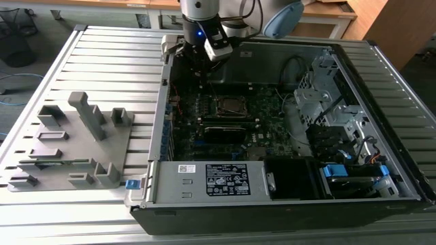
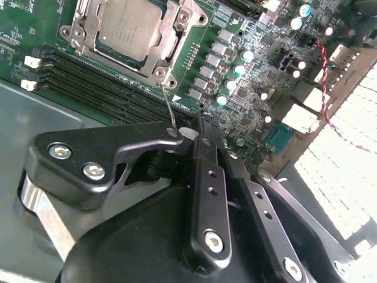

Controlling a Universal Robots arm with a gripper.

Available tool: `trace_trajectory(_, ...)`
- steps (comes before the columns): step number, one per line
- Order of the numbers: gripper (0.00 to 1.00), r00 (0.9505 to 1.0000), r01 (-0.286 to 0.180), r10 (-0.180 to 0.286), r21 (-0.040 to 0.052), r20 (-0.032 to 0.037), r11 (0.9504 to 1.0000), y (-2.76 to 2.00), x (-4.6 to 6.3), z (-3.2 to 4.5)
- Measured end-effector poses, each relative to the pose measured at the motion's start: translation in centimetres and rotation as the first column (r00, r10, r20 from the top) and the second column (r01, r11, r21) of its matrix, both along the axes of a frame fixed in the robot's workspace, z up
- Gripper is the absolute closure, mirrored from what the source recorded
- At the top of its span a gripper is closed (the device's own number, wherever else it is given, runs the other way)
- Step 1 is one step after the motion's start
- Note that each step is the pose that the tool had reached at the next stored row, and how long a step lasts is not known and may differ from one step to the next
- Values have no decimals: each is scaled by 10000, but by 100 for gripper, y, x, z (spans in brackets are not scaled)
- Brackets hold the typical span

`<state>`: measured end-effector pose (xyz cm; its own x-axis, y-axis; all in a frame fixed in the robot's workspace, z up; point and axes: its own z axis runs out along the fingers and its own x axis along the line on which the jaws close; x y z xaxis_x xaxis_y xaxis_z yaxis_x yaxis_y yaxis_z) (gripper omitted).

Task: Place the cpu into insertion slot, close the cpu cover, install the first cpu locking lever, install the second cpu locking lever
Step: 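Install the first cpu locking lever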

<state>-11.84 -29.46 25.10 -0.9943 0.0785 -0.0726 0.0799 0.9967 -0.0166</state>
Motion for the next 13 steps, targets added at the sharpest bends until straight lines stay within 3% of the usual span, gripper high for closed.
trace_trajectory(7, 89, 10000, -7, 7, 12, 7, 10000, -2, 1, 93)
trace_trajectory(8, 89, 10000, -9, 8, 53, 19, 10000, -2, 2, 93)
trace_trajectory(11, 89, 9999, -9, 5, 351, 104, 9994, -7, -3, 93)
trace_trajectory(13, 89, 9999, -11, 3, 468, 159, 9989, -10, -11, 94)
